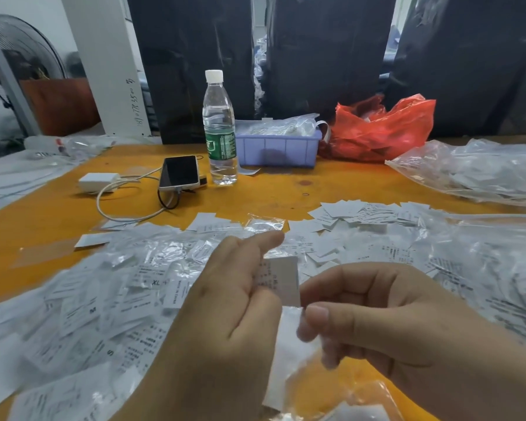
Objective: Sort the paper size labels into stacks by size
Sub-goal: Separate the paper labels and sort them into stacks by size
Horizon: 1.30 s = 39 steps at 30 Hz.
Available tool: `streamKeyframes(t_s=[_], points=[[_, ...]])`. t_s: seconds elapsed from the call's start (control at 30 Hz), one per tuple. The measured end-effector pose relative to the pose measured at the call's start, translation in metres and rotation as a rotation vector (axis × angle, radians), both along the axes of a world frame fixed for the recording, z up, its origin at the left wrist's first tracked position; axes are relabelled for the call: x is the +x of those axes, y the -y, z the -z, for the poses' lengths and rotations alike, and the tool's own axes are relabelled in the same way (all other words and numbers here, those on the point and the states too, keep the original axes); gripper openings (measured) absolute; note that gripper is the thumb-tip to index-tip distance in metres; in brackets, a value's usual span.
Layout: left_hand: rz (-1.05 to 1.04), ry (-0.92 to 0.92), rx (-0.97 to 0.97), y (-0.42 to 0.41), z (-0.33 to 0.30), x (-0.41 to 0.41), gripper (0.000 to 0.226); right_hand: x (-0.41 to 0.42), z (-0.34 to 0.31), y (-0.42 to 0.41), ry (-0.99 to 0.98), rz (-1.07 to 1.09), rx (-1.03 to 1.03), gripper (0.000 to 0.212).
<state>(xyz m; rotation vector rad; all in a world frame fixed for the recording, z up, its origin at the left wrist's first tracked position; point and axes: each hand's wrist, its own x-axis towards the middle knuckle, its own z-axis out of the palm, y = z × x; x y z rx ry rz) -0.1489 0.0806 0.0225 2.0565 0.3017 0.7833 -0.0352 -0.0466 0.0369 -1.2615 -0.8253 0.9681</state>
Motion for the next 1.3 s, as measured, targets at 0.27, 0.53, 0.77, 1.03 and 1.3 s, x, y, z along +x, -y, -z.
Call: streamKeyframes(t_s=[0.27,0.53,0.77,1.03,1.3], points=[[-0.008,0.019,-0.251,0.011,0.012,0.011,0.012,0.001,0.007,0.005,0.168,0.16,-0.005,0.02],[-0.032,-0.019,-0.175,0.005,0.017,0.017,0.016,0.002,0.017,0.006,0.464,0.256,-0.082,0.02],[-0.036,0.029,-0.175,0.004,0.015,0.015,0.008,0.006,0.02,0.006,0.469,0.266,-0.033,0.024],[0.113,-0.074,-0.235,-0.001,0.011,0.011,0.03,0.007,0.02,0.002,0.322,0.187,0.093,0.049],[0.173,-0.078,-0.229,-0.004,0.009,0.008,0.021,0.005,0.011,0.001,0.38,0.293,0.15,0.018]])
